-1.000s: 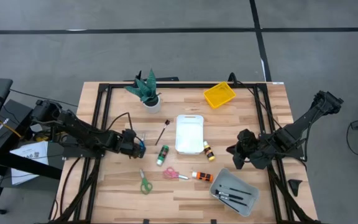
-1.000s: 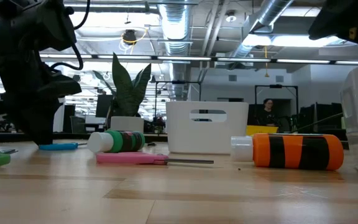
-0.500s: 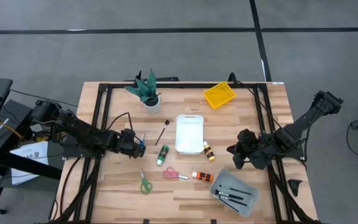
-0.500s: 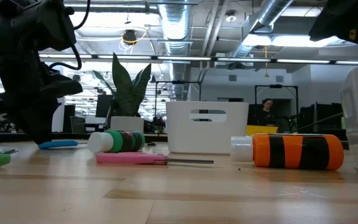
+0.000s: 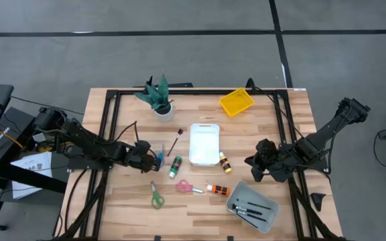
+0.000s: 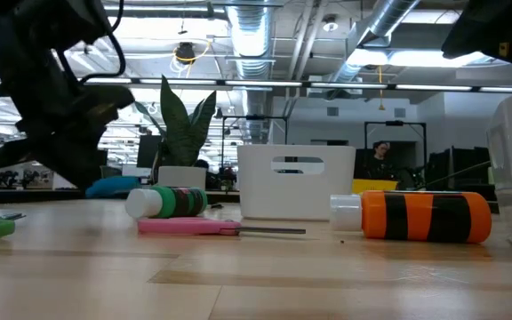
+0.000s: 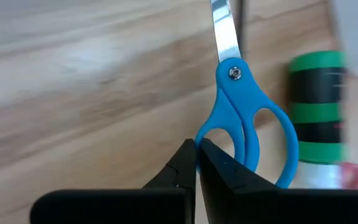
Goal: Pick & Place Paint Supplies
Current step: Put the blue scissors into the white bin
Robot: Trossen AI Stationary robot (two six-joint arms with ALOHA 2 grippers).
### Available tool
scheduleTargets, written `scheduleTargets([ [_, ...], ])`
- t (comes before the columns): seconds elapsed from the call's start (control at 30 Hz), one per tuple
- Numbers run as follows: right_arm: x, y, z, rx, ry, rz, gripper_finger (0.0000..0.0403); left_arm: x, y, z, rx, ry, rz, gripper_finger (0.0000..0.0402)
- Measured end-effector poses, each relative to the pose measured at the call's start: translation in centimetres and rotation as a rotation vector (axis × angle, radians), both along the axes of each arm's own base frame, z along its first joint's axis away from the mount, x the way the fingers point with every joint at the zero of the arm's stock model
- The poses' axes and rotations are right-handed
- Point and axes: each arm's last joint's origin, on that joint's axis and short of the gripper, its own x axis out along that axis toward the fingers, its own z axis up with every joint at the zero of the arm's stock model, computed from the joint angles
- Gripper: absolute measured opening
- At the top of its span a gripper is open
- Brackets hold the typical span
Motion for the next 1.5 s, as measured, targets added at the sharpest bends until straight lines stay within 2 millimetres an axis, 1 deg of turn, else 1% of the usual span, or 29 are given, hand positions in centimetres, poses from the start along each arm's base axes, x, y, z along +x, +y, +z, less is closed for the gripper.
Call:
scheduleTargets([
  [0.13,-0.1,0.0,0.1,0.001,-0.004,0.01,0.0039,0.8,-0.6,0.6,-0.005,-0.12,-0.007,0.0],
  [0.27,-0.5,-0.1,0.4,0.01,-0.015,0.019,0.0039,2.0,-1.1,1.9,0.008,-0.246,-0.025,0.0],
  [0.4,-0.8,-0.3,0.7,0.016,-0.024,0.019,0.0039,3.4,-1.2,4.1,0.059,-0.307,-0.053,0.0],
  [0.57,-1.0,-0.5,0.7,0.008,-0.024,0.018,0.0039,5.5,-0.8,7.3,0.14,-0.39,-0.045,0.0],
  [0.63,-1.0,-0.5,0.7,0.006,-0.024,0.02,0.0039,6.5,-0.5,8.2,0.168,-0.396,-0.045,0.0],
  [0.73,-1.0,-0.5,0.7,0.002,-0.023,0.023,0.0039,8.6,0.0,9.0,0.191,-0.395,-0.049,0.0],
  [0.83,-1.0,-0.4,0.7,-0.003,-0.022,0.028,0.0039,11.3,0.2,9.0,0.19,-0.373,-0.057,0.0],
  [1.0,-1.0,-0.5,0.7,-0.003,-0.022,0.028,0.0039,15.8,0.4,8.7,0.199,-0.362,-0.021,0.0],
  [1.1,-1.0,-0.4,0.7,-0.003,-0.023,0.028,0.0039,17.9,0.6,8.3,0.205,-0.342,-0.007,0.0],
  [1.17,-1.0,-0.5,0.7,-0.003,-0.022,0.028,0.0039,18.7,0.9,7.9,0.211,-0.296,0.009,0.0],
  [1.23,-1.0,-0.4,0.7,-0.003,-0.023,0.028,0.0039,18.9,0.9,7.4,0.21,-0.25,0.034,0.0],
  [1.3,-1.0,-0.4,0.7,-0.003,-0.022,0.029,0.0039,19.2,1.1,7.0,0.2,-0.24,0.054,0.0],
  [1.5,-1.0,-0.4,0.7,-0.011,-0.02,0.036,0.0039,18.7,1.2,6.1,0.168,-0.176,0.091,0.0],
])
